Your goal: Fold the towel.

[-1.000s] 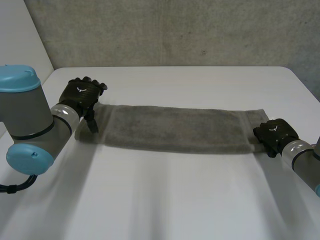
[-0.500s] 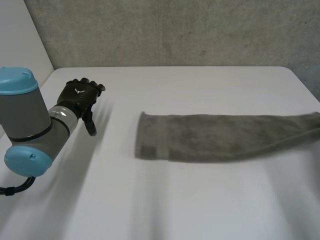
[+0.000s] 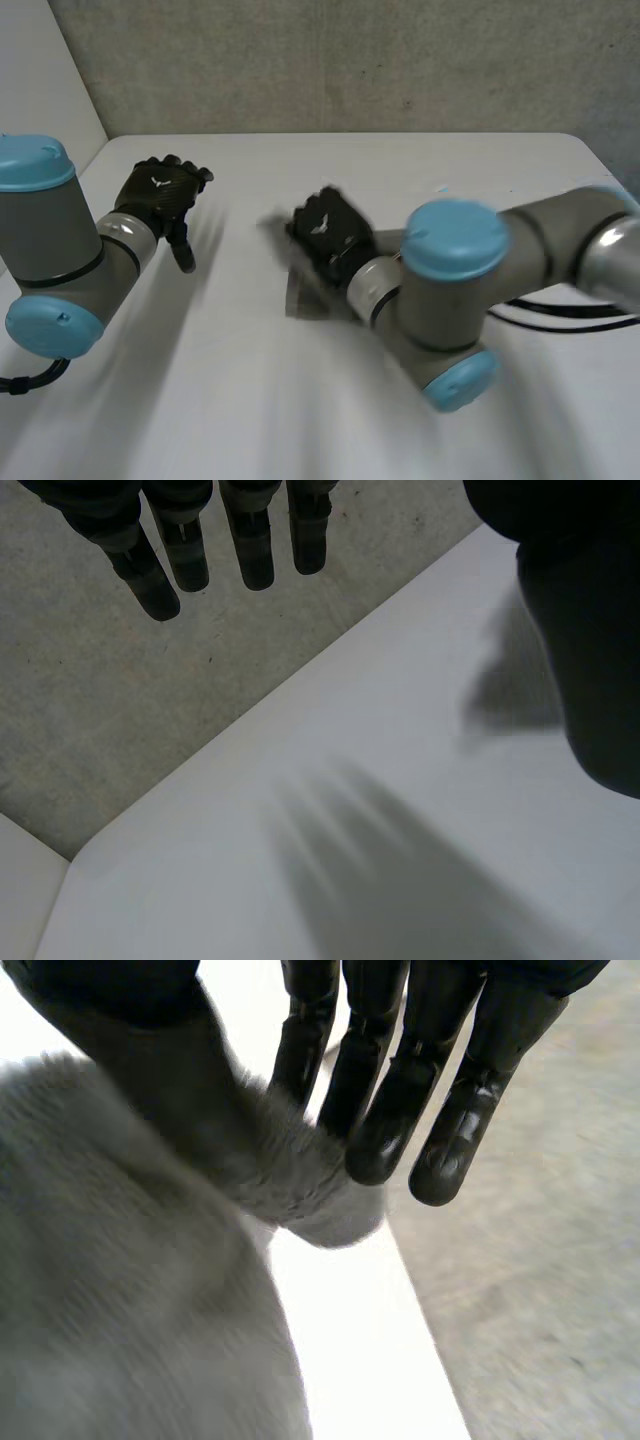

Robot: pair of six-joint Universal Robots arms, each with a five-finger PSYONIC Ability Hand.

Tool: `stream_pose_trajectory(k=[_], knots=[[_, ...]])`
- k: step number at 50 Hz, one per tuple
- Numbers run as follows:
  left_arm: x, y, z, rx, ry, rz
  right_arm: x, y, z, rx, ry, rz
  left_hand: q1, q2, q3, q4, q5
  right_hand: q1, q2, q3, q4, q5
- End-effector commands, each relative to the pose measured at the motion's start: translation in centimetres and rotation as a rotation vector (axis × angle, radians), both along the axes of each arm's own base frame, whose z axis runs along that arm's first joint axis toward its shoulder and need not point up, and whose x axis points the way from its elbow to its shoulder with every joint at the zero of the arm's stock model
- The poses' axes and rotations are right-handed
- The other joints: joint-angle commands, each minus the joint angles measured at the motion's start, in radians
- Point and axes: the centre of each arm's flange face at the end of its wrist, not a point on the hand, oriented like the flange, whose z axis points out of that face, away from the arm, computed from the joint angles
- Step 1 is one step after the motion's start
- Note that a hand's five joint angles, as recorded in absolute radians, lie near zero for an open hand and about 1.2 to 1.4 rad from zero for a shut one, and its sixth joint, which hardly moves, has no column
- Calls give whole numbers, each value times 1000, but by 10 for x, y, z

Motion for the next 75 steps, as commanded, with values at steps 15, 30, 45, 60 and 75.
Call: stream_pose_trajectory(k=[15,30,45,60,75], knots=[[-19,16,-3,-4,0,-64,-81,-24,4,163,33,-198,-31,-22,-24,-26,-24,-795,-799,-823,-822,-810],[-56,78,-28,91,-38,-286,-138,-33,-46,325,60,-301,60,69,67,66,67,-465,-468,-493,-491,-479],[-58,88,-37,127,-53,-304,-143,-42,-50,301,15,-322,177,186,184,183,184,-182,-185,-210,-208,-196],[-43,89,-51,169,-109,-218,-107,-15,-36,352,-92,-215,392,401,399,397,399,-577,-580,-605,-603,-591],[-41,86,-64,194,-126,-193,-93,-28,-59,369,-70,-205,392,401,399,397,399,-25,-28,-52,-51,-39]])
